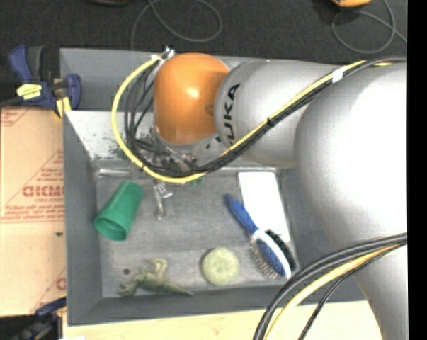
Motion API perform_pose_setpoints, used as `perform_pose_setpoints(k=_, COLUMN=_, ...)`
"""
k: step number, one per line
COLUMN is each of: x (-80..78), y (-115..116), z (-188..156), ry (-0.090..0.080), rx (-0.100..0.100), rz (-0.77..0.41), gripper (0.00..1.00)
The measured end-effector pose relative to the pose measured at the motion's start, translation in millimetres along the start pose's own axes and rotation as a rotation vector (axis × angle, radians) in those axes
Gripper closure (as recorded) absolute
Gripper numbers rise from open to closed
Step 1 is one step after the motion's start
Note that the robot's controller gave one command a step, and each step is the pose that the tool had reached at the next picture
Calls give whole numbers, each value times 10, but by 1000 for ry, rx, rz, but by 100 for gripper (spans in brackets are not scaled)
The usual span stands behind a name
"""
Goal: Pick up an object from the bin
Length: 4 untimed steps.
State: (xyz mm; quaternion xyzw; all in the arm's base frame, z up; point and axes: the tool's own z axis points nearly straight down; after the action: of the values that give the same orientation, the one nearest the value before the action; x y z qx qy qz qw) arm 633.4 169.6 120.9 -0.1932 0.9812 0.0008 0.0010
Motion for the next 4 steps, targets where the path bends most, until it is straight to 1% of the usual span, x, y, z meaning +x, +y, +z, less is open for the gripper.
perform_pose_setpoints(k=1, x=-75, y=294, z=64, ry=-2, rx=2, rz=-13, gripper=0)
perform_pose_setpoints(k=2, x=-116, y=417, z=362, ry=-1, rx=2, rz=-481, gripper=0)
perform_pose_setpoints(k=3, x=-66, y=524, z=479, ry=4, rx=6, rz=-411, gripper=100)
perform_pose_setpoints(k=4, x=-66, y=524, z=479, ry=4, rx=6, rz=-410, gripper=100)
